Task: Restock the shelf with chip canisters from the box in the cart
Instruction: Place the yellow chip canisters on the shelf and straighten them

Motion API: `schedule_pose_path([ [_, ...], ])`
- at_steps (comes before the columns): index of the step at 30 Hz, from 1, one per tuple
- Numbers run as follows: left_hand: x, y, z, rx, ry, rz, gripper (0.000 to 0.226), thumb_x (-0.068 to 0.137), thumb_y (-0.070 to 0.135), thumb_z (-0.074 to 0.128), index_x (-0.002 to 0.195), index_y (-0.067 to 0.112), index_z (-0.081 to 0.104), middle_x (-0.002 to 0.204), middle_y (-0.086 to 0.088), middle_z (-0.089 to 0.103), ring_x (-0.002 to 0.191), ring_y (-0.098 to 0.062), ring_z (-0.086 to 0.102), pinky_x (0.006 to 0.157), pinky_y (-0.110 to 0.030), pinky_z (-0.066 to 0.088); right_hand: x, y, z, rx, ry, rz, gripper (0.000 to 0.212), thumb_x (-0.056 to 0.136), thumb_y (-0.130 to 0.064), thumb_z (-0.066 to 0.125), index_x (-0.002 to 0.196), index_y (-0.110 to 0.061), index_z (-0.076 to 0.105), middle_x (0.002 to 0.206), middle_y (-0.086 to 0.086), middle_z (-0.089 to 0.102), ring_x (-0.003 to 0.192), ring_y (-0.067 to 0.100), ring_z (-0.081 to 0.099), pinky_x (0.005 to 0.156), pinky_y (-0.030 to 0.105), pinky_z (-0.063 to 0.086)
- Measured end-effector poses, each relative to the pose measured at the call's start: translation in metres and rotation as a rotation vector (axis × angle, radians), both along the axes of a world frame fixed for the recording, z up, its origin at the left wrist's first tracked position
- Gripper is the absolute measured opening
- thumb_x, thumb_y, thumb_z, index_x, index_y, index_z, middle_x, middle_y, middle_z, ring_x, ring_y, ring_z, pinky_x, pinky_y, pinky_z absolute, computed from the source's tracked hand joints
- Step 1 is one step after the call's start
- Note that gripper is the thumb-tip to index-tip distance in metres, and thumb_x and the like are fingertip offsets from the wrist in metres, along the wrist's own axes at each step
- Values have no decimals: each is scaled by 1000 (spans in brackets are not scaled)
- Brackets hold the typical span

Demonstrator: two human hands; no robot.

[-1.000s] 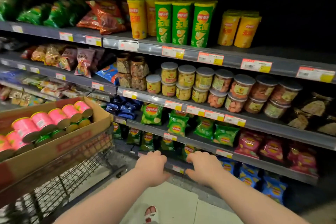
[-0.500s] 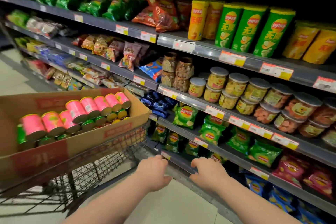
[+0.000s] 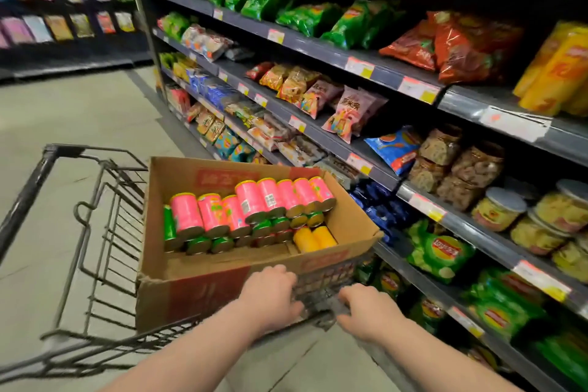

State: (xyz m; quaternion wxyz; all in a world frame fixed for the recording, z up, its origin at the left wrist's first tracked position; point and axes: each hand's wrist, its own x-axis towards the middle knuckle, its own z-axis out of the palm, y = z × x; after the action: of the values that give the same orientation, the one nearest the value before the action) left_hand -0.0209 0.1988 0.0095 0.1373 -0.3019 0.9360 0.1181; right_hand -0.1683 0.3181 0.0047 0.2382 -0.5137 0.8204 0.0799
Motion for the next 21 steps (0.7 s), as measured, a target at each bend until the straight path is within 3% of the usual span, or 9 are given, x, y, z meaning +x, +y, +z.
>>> schedule_pose_path([
  [5,12,-46,0,-13,64,52,44,88,49,50,119,18,55,116,-3,54,107,-23,51,92,-38,46,9,-43,-7,29,-3,44,41,91,-44,49,127,-23,50,133,3,50,122,27,48,98,37,41],
  [9,0,-65,-5,12,95,86,46,88,49,51,123,18,54,126,-3,52,115,-23,50,97,-38,44,-5,-69,-3,6,19,59,43,90,-44,50,128,-25,50,132,2,51,121,25,48,98,36,40],
  [14,-11,-88,-13,42,64,118,48,88,46,53,129,20,51,130,-2,50,118,-22,48,99,-38,43,-41,-106,-7,-11,14,66,39,90,-45,51,123,-25,52,126,0,55,114,24,54,88,34,45],
  [21,-32,-134,-31,92,-22,270,45,87,46,55,123,20,53,124,-1,53,114,-20,51,94,-34,46,-113,-166,-35,32,-67,28,42,89,-41,52,129,-27,51,130,-2,54,116,20,54,92,35,48],
])
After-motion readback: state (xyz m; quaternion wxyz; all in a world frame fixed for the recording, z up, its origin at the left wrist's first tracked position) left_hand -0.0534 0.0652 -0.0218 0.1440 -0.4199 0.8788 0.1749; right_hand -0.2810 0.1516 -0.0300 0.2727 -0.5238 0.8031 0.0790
